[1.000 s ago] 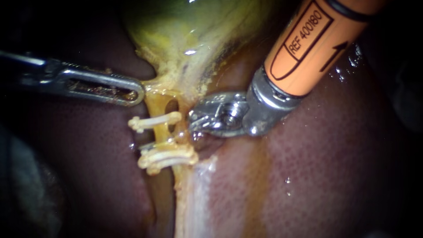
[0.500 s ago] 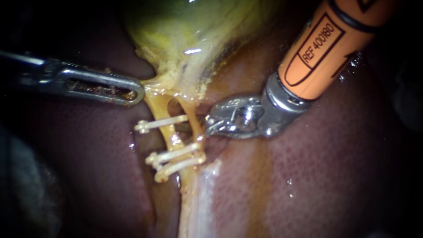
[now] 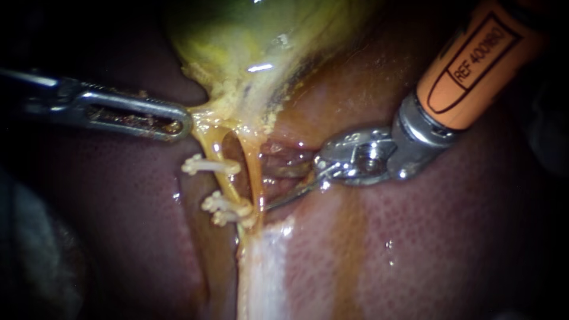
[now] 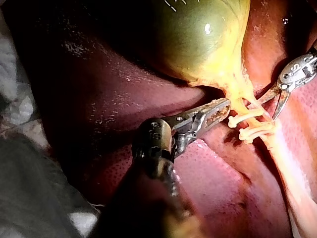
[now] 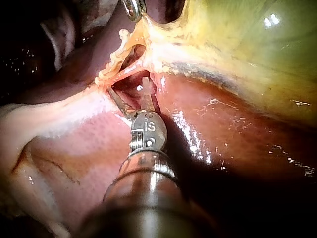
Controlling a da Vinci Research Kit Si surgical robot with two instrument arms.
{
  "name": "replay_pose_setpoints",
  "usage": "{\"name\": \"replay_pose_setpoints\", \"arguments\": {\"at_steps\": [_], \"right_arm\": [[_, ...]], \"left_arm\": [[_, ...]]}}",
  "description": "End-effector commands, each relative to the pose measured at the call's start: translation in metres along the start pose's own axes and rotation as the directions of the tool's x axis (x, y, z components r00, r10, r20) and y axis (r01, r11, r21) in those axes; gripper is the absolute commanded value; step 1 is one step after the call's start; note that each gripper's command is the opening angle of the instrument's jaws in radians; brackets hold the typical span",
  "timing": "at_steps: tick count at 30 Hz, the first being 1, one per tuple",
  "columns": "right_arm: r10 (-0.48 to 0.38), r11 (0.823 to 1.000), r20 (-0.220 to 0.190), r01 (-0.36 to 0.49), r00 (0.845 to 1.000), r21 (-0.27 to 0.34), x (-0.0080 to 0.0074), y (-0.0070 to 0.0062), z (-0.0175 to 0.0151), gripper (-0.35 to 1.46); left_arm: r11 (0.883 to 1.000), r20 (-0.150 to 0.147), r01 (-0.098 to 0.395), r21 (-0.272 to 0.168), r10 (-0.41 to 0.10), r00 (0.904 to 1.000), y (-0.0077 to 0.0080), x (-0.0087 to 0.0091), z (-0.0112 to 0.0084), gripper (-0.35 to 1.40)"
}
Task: Go to the cutting position left tube
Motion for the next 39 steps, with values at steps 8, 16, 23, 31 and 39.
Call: {"name": "replay_pose_setpoints", "arguments": {"at_steps": [8,16,23,31,39], "right_arm": [[0.004,1.0,-0.012,-0.004,1.0,-0.009,0.0009,-0.0001,-0.003,0.86],[0.006,1.0,-0.015,-0.006,1.0,0.008,0.0016,-0.002,-0.0032,1.06],[0.013,0.997,-0.076,-0.007,0.997,0.075,0.0028,-0.0038,-0.0019,1.18],[0.05,0.994,-0.081,-0.041,0.995,0.101,0.0035,-0.004,-0.0005,1.21],[0.082,0.991,-0.064,-0.074,0.995,0.115,0.0028,-0.0034,0.0008,1.23]], "left_arm": [[1.0,0.0,0.0,-0.001,0.0,1.0,0.0,0.0,-0.0001,-0.35],[1.0,0.0,0.0,-0.001,0.0,1.0,0.0,0.0,-0.0001,-0.35],[1.0,0.0,0.0,-0.001,0.0,1.0,0.0,0.0,-0.0001,-0.35],[1.0,0.0,0.0,-0.001,0.0,1.0,0.0,0.0,-0.0001,-0.35],[1.0,0.0,0.0,-0.001,0.0,1.0,0.0,0.0,-0.0001,-0.35]]}}
